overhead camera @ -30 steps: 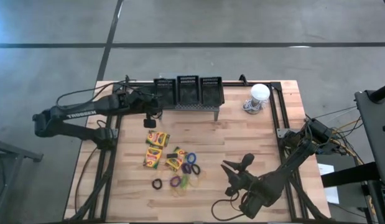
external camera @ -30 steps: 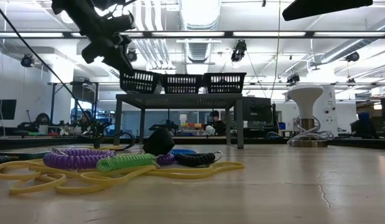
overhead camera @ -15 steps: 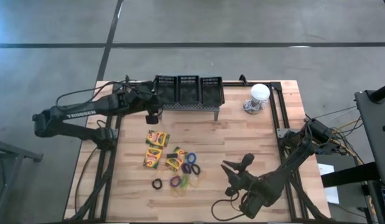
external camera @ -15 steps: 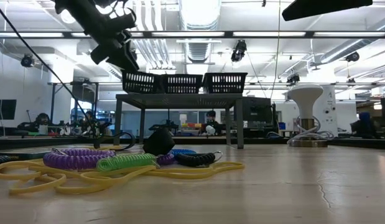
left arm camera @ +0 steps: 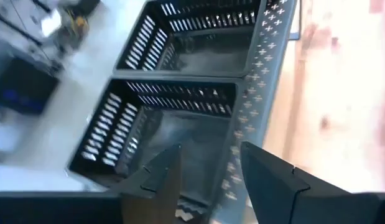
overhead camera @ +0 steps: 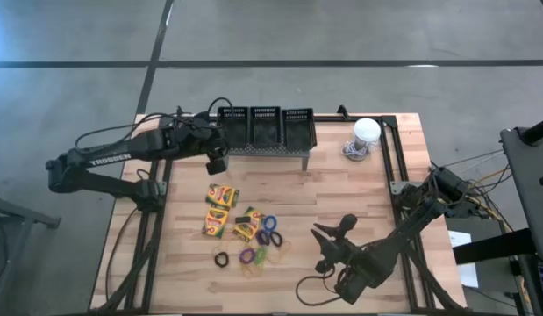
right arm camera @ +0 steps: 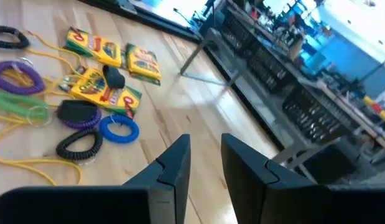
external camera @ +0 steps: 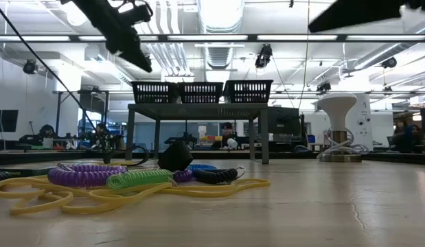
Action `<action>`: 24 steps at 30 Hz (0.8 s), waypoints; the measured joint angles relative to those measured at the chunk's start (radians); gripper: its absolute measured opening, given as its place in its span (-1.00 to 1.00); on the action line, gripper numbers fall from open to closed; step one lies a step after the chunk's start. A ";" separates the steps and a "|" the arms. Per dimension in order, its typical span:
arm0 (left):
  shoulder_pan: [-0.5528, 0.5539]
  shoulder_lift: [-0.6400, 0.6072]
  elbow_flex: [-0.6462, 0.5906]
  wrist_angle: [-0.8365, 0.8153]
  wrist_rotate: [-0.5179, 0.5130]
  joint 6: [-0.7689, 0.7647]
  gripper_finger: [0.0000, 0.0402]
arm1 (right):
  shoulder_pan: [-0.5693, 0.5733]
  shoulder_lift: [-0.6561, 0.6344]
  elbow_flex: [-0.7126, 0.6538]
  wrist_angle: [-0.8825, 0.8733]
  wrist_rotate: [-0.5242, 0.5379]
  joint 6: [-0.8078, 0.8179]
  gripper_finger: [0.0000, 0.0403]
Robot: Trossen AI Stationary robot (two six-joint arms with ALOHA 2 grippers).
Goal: Pick & Place Office Desk Supplies
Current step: Put the black spring keychain into the right black bin on the shelf
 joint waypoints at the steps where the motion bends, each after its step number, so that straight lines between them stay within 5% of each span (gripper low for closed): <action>1: -0.011 0.000 0.023 -0.041 -0.002 -0.046 -0.17 | -0.008 0.000 -0.015 0.015 -0.021 0.002 -0.57; 7: -0.163 -0.001 0.089 -0.216 -0.001 -0.336 -0.23 | -0.063 0.000 -0.105 0.234 -0.186 -0.105 -0.57; 13: -0.486 0.001 -0.029 -0.100 -0.017 -0.524 -0.35 | -0.145 0.000 -0.203 0.746 -0.416 -0.463 -0.47; 18: -0.800 0.008 -0.190 0.264 -0.165 -0.592 -0.39 | -0.205 0.000 -0.258 1.074 -0.603 -0.628 -0.34; 24: -1.044 0.091 -0.428 0.962 -0.334 -0.497 -0.39 | -0.241 0.000 -0.256 1.090 -0.643 -0.600 -0.20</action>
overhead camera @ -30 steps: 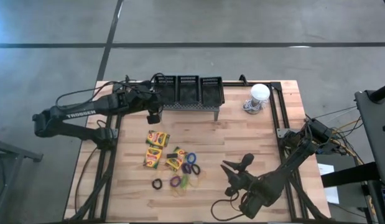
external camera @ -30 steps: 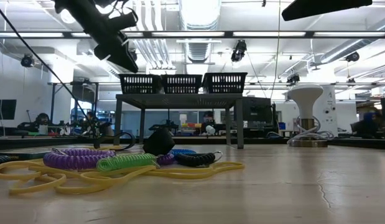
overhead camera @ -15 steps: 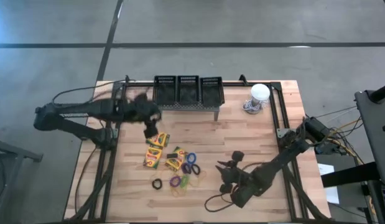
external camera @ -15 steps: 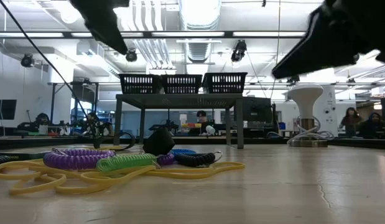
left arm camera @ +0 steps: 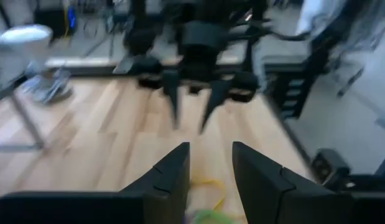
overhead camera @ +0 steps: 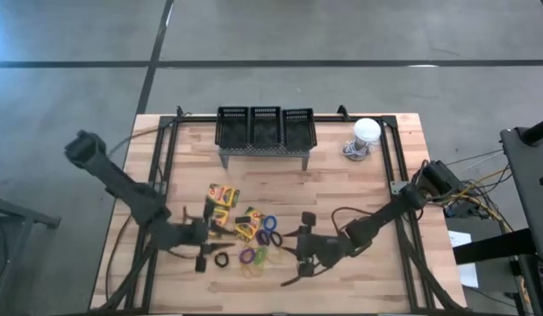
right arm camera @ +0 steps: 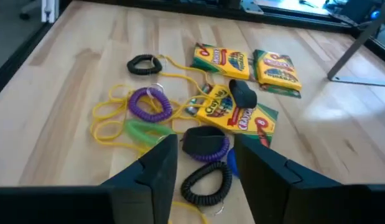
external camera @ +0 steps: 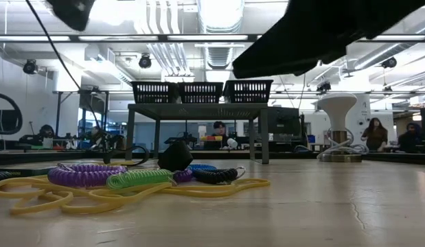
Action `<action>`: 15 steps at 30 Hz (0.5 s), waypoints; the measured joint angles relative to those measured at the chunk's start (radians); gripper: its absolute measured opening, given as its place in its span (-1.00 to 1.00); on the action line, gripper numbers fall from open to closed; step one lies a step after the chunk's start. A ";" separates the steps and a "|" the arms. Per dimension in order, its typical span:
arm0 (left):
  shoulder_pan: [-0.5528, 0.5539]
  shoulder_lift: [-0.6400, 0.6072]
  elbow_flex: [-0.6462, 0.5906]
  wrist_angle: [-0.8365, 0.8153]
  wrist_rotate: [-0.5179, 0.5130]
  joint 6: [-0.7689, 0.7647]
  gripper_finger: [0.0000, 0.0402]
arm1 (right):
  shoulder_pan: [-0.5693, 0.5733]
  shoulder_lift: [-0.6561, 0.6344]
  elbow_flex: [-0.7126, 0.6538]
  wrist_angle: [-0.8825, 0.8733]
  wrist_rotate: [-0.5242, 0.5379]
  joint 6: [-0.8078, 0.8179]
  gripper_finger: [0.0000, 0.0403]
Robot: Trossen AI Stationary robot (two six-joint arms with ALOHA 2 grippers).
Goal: Pick & Place Office Desk Supplies
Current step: Put the black spring keychain into the right black bin on the shelf
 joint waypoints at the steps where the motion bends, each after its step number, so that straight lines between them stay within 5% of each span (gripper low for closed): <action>1: -0.017 0.031 -0.032 0.104 -0.013 0.014 -0.39 | -0.004 0.000 0.003 0.001 -0.003 0.015 -0.17; 7: -0.009 0.273 -0.106 0.481 -0.036 -0.049 -0.39 | -0.046 0.000 0.030 -0.048 -0.139 0.106 -0.04; 15: 0.005 0.565 0.036 0.560 -0.043 -0.184 -0.39 | -0.139 0.000 0.093 -0.271 -0.245 0.254 0.07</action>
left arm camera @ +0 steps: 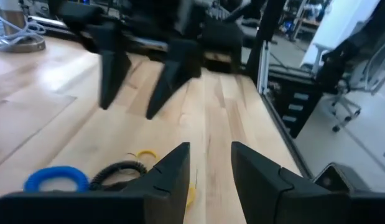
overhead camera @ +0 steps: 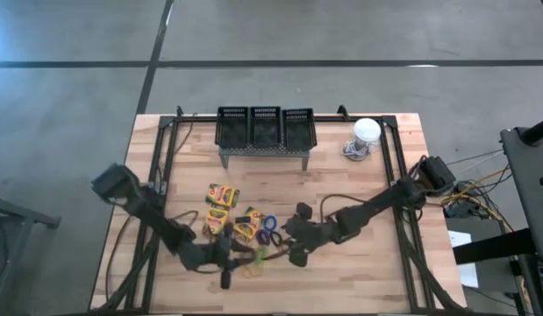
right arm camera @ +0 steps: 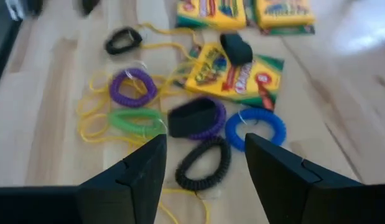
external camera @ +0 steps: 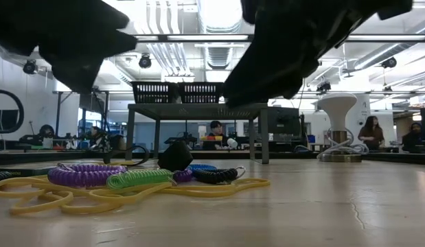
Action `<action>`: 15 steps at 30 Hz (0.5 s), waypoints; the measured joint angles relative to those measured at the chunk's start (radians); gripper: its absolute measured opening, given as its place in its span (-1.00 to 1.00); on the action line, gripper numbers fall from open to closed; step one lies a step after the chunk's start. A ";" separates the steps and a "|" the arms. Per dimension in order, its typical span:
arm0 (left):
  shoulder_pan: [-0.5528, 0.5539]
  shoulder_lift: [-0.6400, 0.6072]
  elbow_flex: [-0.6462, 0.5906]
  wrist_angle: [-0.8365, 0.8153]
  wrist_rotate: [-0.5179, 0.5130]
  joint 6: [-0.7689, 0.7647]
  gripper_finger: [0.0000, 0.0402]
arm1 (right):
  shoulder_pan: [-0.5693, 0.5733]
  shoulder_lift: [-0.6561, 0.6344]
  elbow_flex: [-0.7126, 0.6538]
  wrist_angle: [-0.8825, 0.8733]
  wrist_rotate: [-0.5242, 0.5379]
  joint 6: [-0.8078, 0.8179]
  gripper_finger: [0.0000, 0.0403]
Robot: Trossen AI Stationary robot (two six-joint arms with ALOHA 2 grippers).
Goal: Pick & Place Office Desk Supplies
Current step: Put the black spring keychain into the right black bin on the shelf
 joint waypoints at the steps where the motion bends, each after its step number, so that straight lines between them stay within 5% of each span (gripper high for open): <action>1: 0.000 0.031 0.023 0.000 -0.002 0.002 -0.39 | -0.010 0.000 0.001 -0.005 -0.021 0.007 0.07; 8: 0.002 0.166 0.106 -0.066 -0.058 0.006 -0.39 | -0.054 0.071 0.021 -0.053 -0.073 0.111 0.06; 15: 0.002 0.162 0.110 -0.175 -0.101 -0.021 -0.39 | -0.055 0.199 0.124 -0.098 -0.100 0.077 0.04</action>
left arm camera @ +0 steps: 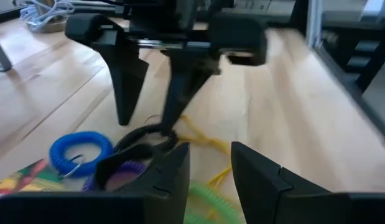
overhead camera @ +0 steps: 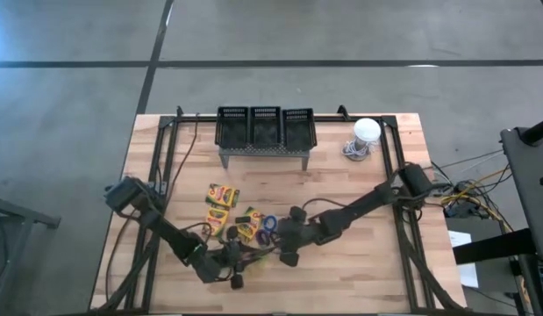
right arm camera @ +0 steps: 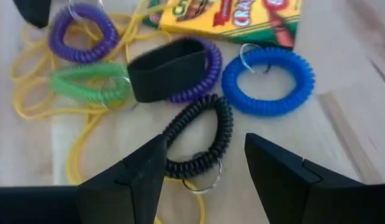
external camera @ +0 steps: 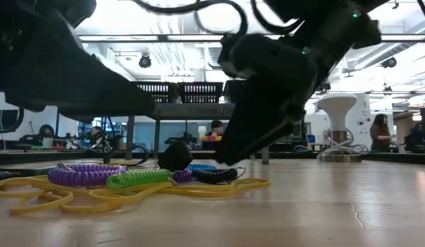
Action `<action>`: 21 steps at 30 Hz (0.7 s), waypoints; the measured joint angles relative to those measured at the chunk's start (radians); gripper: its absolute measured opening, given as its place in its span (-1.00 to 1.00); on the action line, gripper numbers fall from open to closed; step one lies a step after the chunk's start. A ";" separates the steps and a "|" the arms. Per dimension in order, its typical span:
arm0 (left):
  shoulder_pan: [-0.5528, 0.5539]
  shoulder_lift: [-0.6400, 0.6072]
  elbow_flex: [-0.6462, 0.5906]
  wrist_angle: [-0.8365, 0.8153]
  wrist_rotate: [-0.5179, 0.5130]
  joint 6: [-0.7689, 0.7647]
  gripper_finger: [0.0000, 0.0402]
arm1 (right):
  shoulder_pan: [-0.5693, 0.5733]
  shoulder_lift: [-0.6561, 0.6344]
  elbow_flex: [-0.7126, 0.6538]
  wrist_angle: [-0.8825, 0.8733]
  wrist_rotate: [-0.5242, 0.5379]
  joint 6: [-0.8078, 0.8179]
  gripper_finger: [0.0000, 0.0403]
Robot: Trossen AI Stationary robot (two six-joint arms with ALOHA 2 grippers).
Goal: Pick & Place Office Desk Supplies
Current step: Put the black spring keychain into the right black bin on the shelf
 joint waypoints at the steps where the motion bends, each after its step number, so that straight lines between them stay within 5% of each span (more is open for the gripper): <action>1: 0.000 -0.003 0.000 -0.023 0.000 0.000 -0.39 | 0.000 0.016 0.024 -0.008 -0.011 -0.014 0.02; 11: 0.001 -0.004 -0.001 -0.110 -0.007 -0.046 -0.39 | 0.005 0.108 0.199 -0.266 0.006 -0.076 -0.43; 17: 0.001 -0.004 -0.001 -0.119 -0.009 -0.045 -0.39 | 0.048 0.064 0.219 -0.364 0.148 -0.123 -0.88; 21: 0.001 -0.004 -0.001 -0.125 -0.011 -0.046 -0.39 | 0.078 -0.016 0.211 -0.411 0.211 -0.132 -0.92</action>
